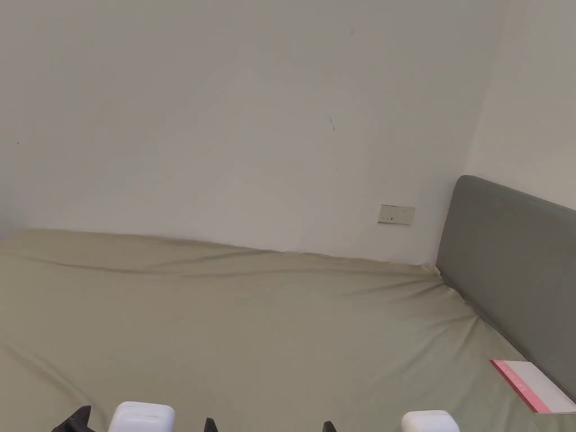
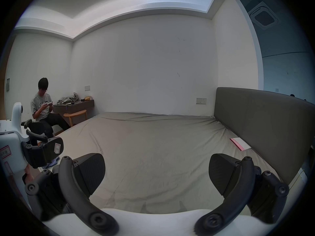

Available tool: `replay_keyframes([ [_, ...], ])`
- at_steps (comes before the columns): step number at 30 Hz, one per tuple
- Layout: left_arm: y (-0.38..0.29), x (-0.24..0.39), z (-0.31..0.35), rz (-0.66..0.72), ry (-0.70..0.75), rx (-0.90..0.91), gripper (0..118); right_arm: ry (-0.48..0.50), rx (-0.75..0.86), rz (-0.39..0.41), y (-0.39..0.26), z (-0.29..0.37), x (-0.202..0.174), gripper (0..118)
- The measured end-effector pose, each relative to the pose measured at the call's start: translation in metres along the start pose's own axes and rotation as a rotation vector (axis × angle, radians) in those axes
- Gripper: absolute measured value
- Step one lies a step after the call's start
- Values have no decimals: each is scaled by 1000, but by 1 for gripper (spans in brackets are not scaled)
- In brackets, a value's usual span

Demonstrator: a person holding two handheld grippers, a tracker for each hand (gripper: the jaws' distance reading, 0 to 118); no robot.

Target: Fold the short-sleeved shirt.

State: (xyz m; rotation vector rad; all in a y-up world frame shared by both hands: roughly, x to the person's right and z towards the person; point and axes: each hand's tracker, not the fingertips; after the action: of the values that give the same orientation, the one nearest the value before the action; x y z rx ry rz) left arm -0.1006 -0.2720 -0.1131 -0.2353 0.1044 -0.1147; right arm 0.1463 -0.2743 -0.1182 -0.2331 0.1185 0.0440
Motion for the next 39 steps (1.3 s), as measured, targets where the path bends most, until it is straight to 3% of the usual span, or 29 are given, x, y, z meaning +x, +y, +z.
replay_keyframes([
  [39, 2, -3, 6, 11, -12, -3, 118, 11, -9, 39, 1, 0, -5, 118],
])
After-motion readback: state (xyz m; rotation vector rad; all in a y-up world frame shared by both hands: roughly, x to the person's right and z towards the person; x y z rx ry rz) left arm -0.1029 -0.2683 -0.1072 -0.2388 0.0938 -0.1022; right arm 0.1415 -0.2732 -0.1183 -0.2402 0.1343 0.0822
